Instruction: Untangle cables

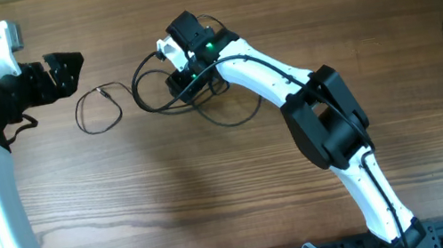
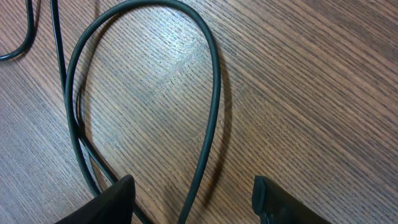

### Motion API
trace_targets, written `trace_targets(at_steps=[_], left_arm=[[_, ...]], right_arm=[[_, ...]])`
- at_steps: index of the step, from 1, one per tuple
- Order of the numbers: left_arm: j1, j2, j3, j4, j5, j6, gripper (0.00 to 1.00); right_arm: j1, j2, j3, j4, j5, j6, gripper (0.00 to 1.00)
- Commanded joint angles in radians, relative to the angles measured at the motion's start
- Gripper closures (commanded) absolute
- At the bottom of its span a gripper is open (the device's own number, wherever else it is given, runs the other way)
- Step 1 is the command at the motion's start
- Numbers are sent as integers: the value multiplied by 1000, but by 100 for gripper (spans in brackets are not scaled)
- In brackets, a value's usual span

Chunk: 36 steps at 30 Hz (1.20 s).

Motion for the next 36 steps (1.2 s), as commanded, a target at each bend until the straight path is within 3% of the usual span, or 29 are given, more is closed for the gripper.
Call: trace_targets(at_steps=[1, 4, 6, 7, 8, 12, 21, 24, 26, 29, 32, 36], left_arm=[[3, -9, 18, 0, 21, 13, 2], [3, -9, 18, 0, 21, 13, 2], [3, -9, 18, 0, 21, 13, 2], [3, -9, 18, 0, 23, 13, 2], [3, -9, 18, 0, 27, 13, 2], [3, -9, 18, 0, 31, 13, 2], [3, -9, 18, -1, 39, 13, 2], [3, -9, 18, -1, 39, 13, 2], [3, -9, 18, -1, 39, 13, 2], [3, -9, 18, -1, 39, 13, 2], [3, -9, 18, -1, 39, 13, 2], [3, -9, 18, -1, 39, 13, 2]], right_arm=[[6, 34, -11, -3, 16, 9, 37], [6, 34, -11, 0, 17, 12, 37], [6, 34, -11, -1, 17, 12, 44], [6, 35, -11, -2, 17, 12, 50], [6, 35, -11, -4, 17, 12, 64], [6, 35, -11, -8, 17, 12, 90], [6, 35, -11, -27, 17, 26, 92], [6, 35, -11, -32, 17, 26, 76], [6, 35, -11, -37, 16, 26, 74], [6, 35, -11, -41, 17, 26, 75], [6, 35, -11, -43, 17, 29, 94], [6, 35, -11, -42, 15, 53, 95]])
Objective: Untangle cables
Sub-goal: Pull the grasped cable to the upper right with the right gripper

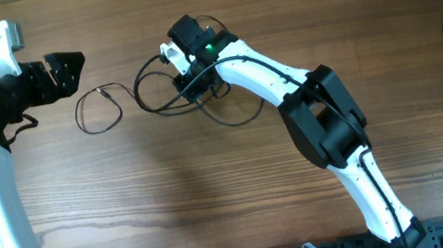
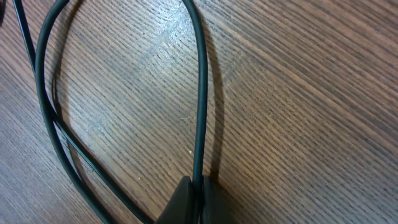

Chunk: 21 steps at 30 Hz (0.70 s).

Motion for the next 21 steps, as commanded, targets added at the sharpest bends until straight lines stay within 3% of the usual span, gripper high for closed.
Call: trace_targets(at_steps=[1, 7, 21], left_arm=[[3, -9, 18, 0, 20, 13, 2], [3, -9, 18, 0, 19, 13, 2], [3, -9, 18, -8, 20, 13, 1]], right_arm=[[6, 18, -10, 1, 4, 23, 95], [-8, -57, 38, -11, -2, 56, 96], [-125, -507, 52, -113, 34, 98, 96]])
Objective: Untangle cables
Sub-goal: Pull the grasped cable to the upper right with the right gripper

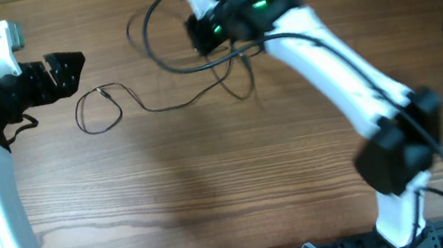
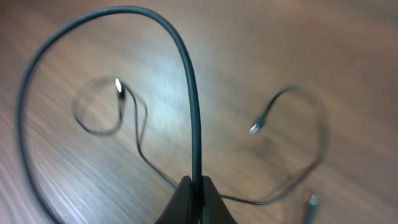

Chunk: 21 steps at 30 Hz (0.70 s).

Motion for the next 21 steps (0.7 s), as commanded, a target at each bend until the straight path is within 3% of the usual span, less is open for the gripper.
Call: trace_targets(at_steps=[1, 12, 21], left_arm=[[2, -9, 18, -10, 19, 13, 1], [-29, -9, 18, -20, 29, 13, 2], [-45, -9, 18, -24, 29, 13, 1]], right_arm=[[-37, -130, 18, -9, 18, 18, 96], [-196, -369, 18, -37, 164, 18, 96], [-333, -440, 70, -145, 289, 17, 96]])
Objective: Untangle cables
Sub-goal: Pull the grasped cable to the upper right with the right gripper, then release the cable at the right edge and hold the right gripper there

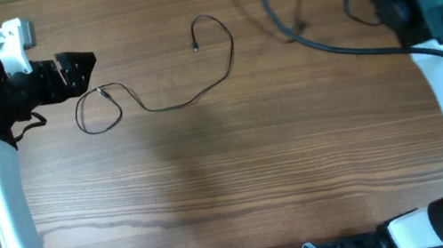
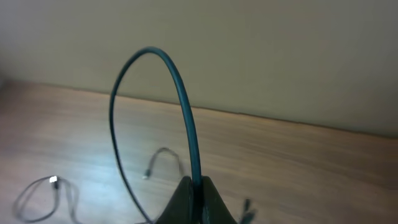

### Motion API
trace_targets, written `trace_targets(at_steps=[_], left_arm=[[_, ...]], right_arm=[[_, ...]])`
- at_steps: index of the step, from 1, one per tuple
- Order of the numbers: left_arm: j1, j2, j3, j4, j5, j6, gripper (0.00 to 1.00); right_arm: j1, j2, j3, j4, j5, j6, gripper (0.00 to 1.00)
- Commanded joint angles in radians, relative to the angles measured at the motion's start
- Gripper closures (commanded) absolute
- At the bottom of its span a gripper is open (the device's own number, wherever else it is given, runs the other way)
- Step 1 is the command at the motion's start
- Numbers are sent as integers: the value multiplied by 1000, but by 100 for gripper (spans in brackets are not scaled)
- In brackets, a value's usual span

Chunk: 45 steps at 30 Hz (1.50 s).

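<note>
My right gripper [image 2: 196, 190] is shut on a thick dark cable [image 2: 185, 112] that arcs up in front of it. The overhead view shows this gripper raised at the far right, with the thick cable [image 1: 344, 49] hanging blurred below it. A thin dark cable [image 1: 190, 100] lies alone on the table, running from a small loop [image 1: 98, 110] to a curl ending in a plug [image 1: 195, 47]. It also shows in the wrist view as the thin cable [image 2: 163, 152]. My left gripper [image 1: 76, 72] hovers open just above the small loop, holding nothing.
The wooden table [image 1: 232, 185] runs wide under both arms. A pale wall [image 2: 280, 56] stands behind the table's far edge. The right arm covers the table's right side.
My right gripper has gone from the far middle of the table to the far right and higher, with the thick cable in it. The thin cable stays on the table, apart. The left gripper shifted slightly right.
My right gripper stood open over a loop of the thick cable in the tangle. Then it was shut on that loop. Then it held the cable up near the far edge. Now the thick cable hangs at the right and the thin one lies by itself.
</note>
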Motion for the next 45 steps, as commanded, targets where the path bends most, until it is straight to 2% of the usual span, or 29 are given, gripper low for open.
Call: trace_targets(at_steps=[1, 6, 15, 35, 45], left_arm=[[-2, -9, 18, -3, 23, 13, 1], [-2, -9, 18, -3, 23, 14, 1], [-6, -9, 18, -2, 24, 20, 1], [-6, -9, 18, 0, 24, 20, 2], [-6, -9, 18, -23, 38, 21, 2]], right_arm=[[-48, -28, 72, -66, 121, 13, 96], [-137, -28, 164, -179, 237, 13, 96], [-279, -28, 213, -258, 365, 70, 96], [-836, 26, 213, -208, 235, 147, 96], [-963, 196, 213, -148, 256, 198, 96]])
